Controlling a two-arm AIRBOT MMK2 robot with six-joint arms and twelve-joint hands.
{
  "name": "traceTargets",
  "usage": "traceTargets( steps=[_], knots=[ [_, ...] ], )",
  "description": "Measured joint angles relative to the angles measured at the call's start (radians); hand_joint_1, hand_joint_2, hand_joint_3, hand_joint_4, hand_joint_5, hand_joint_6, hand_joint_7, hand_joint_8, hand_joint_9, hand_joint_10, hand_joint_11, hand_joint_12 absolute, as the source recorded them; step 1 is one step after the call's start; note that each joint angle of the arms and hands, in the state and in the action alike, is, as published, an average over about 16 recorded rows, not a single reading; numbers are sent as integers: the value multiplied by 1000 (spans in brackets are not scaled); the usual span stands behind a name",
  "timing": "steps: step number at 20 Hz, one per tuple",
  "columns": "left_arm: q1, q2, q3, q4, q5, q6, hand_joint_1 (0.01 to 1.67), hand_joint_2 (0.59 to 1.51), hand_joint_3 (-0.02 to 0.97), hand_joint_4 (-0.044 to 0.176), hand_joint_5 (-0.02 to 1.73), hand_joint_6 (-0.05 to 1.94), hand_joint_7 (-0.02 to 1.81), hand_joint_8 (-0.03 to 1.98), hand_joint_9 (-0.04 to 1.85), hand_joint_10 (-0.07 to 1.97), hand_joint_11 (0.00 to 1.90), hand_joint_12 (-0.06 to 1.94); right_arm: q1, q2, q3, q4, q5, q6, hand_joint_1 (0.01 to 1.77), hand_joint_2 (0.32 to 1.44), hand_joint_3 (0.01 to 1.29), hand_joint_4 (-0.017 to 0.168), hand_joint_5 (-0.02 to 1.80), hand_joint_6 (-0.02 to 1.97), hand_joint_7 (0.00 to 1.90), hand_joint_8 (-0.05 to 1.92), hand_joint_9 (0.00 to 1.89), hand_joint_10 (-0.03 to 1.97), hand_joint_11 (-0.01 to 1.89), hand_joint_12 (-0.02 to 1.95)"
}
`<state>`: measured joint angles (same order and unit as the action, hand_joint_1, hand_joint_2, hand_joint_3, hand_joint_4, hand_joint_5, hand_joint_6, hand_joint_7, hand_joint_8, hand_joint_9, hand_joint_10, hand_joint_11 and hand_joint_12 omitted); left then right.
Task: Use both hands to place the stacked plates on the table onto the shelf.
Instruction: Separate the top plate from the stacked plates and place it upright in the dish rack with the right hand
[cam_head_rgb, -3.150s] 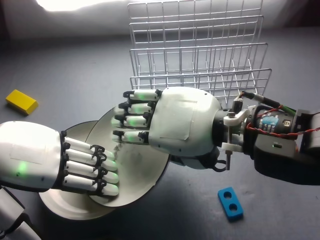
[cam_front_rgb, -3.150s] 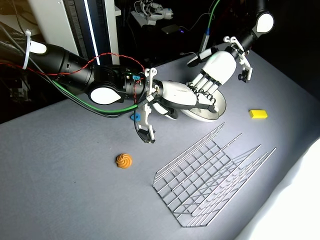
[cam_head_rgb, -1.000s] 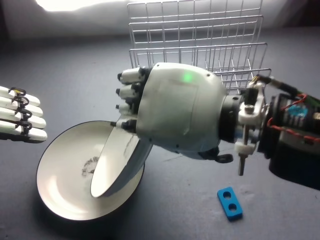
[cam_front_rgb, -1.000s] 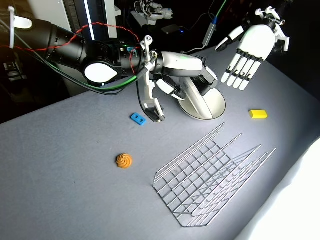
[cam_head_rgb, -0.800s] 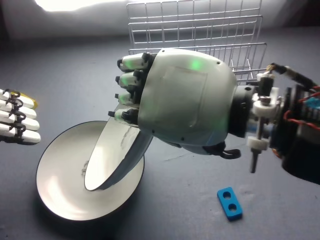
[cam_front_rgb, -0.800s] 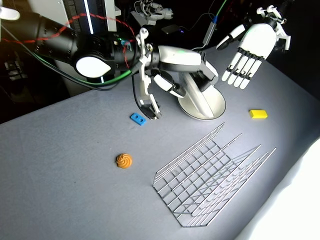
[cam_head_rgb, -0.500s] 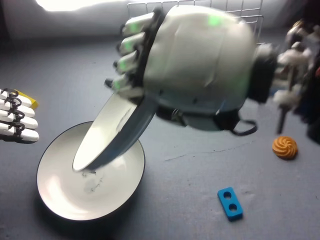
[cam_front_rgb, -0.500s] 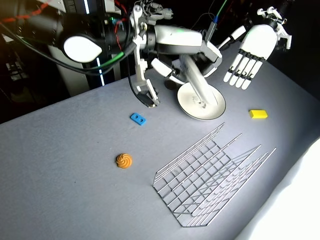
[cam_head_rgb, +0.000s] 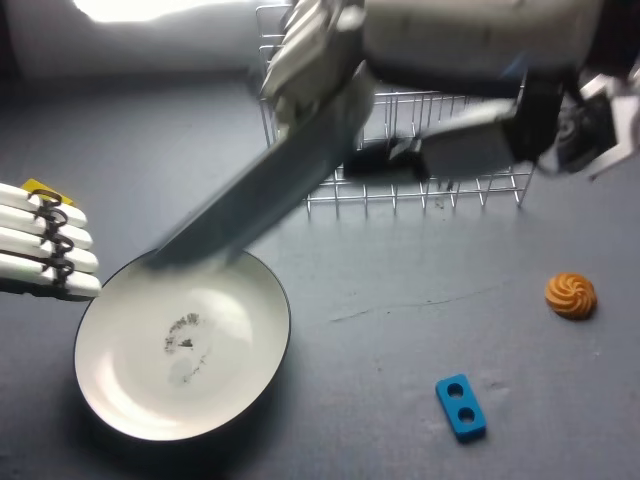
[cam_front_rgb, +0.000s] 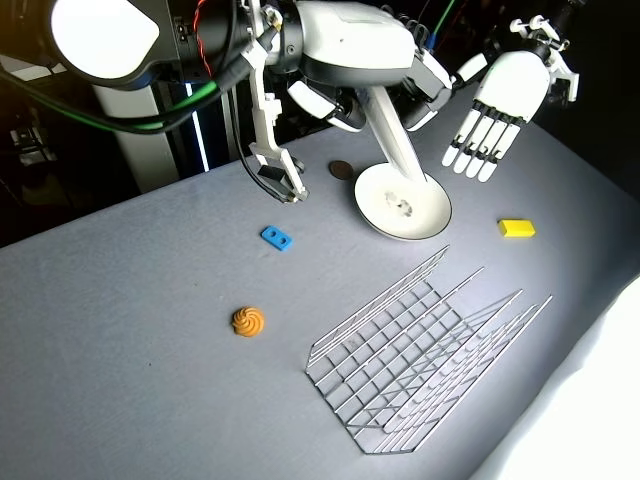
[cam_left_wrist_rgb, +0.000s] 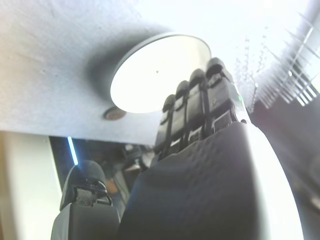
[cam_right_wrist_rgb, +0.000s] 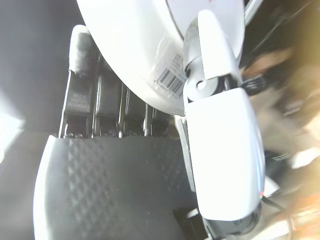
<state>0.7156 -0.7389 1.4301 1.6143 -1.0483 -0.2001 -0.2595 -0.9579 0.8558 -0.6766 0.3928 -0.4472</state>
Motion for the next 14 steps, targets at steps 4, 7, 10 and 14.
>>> traceTargets(
  steps=[4, 7, 10, 14],
  knots=[
    [4, -12, -23, -3, 27, 0, 24, 1121, 21, 4, 49, 20, 70, 15, 54, 8, 35, 28, 46, 16, 43, -59, -28, 221, 1175, 1086, 12, -4, 795, 1011, 833, 1512, 713, 1607, 554, 1855],
    [12, -26, -35, -4, 51, 0, 25, 1122, 21, 4, 46, 20, 65, 15, 48, 8, 31, 28, 76, 25, 74, -57, -60, 317, 1181, 1086, 12, -4, 790, 1018, 835, 1510, 718, 1593, 563, 1849],
    [22, -42, -41, -6, 75, 0, 25, 1122, 21, 4, 42, 20, 61, 15, 45, 8, 27, 23, 101, 33, 101, -34, -97, 377, 1187, 1086, 12, -5, 783, 1025, 830, 1511, 718, 1589, 568, 1849],
    [38, -63, -40, -8, 102, -1, 25, 1123, 21, 4, 44, 20, 63, 15, 46, 8, 31, 18, 128, 35, 140, 8, -148, 423, 1194, 1095, 13, -7, 779, 1023, 831, 1499, 722, 1580, 566, 1842]
  ],
)
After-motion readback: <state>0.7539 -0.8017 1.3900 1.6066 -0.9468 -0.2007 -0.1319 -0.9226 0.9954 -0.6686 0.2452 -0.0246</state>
